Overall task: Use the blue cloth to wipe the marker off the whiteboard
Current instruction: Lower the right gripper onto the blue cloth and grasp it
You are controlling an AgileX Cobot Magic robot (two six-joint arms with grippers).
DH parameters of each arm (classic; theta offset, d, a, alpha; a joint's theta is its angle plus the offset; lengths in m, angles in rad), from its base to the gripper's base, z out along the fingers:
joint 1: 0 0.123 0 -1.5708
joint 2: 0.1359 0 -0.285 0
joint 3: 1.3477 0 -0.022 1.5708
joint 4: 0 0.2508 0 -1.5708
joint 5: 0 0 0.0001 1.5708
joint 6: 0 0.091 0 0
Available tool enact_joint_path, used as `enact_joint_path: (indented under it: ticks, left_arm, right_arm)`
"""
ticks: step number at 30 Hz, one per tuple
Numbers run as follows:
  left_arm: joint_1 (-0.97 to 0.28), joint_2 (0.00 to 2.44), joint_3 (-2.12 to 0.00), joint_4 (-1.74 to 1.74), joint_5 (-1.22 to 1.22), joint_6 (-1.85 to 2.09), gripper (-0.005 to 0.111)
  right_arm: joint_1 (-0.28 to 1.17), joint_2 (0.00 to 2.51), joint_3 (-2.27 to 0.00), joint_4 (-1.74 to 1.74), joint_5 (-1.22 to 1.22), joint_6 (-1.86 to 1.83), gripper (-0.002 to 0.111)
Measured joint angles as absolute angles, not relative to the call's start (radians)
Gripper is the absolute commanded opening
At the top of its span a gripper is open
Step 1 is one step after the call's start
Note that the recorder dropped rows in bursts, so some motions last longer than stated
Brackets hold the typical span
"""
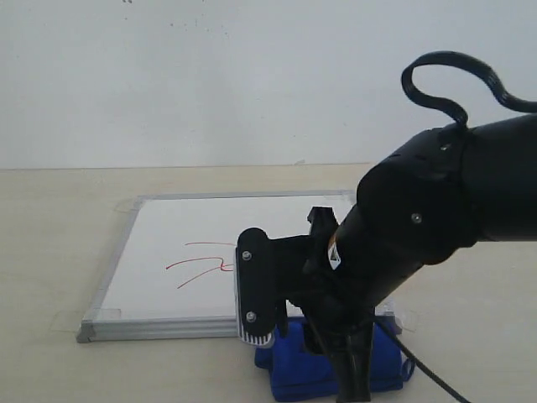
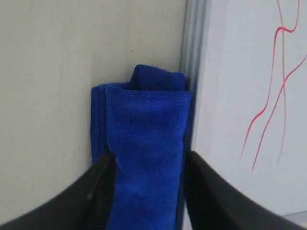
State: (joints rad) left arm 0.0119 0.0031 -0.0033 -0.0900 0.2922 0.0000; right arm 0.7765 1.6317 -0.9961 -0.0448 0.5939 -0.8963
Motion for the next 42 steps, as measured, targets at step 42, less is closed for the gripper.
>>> enact_joint_path:
  ticks: [42]
  left_arm:
    - [0.012, 0.003, -0.003, -0.090, 0.292, 0.000, 0.004]
  right_arm:
    - [0.777, 1.868, -0.996, -0.305, 0.513, -0.616, 0.050]
